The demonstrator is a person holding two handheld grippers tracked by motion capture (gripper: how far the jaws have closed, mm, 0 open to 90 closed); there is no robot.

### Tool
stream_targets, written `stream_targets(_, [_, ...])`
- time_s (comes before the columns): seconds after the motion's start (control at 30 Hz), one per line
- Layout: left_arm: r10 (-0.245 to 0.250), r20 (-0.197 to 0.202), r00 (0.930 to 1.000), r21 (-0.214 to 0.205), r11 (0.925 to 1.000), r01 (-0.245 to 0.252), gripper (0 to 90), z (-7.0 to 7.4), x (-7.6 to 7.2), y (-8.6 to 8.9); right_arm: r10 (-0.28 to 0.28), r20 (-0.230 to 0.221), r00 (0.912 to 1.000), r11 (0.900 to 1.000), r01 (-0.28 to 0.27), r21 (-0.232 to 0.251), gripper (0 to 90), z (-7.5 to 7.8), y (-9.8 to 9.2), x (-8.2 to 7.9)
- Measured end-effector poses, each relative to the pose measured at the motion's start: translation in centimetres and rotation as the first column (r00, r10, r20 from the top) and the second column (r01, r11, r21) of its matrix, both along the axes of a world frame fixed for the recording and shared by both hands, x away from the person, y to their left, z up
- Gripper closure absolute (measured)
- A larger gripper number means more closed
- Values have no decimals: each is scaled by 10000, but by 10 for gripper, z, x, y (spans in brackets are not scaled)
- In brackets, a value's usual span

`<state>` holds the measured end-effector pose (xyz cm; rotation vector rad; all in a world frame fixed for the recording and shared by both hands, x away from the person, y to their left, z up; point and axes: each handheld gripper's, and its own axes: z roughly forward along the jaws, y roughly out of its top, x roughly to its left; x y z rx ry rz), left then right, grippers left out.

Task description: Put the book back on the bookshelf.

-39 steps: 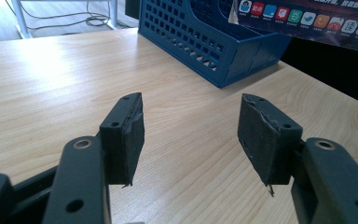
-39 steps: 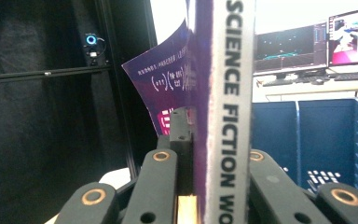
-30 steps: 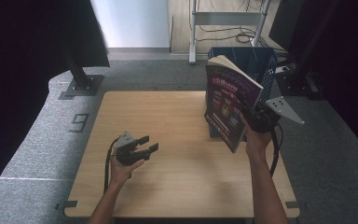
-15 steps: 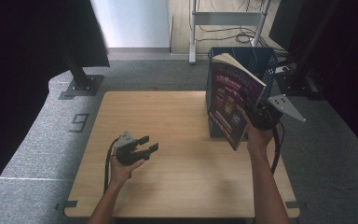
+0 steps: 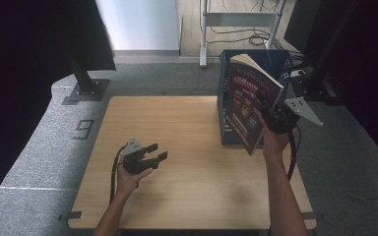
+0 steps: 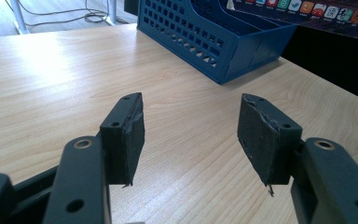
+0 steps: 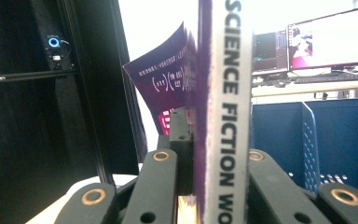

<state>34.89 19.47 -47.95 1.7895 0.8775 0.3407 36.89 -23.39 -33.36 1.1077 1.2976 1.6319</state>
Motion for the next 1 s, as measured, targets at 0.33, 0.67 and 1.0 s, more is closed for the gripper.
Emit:
stream_targets(0.33, [22, -25, 10000, -6, 10000, -22, 414, 0, 0, 1, -202, -69, 9998, 9998, 202, -24, 813, -3, 0, 8])
stream_targets(0.67, [56, -48, 10000, -39, 10000, -56, 415, 0, 0, 3, -465, -71, 9989, 9988, 464, -160, 813, -9, 7, 18])
stream_targets(1.0, [-53, -75, 10000, -139, 9999, 52, 414, 0, 0, 3, -727, -144, 9973, 9973, 726, -49, 813, -14, 6, 31])
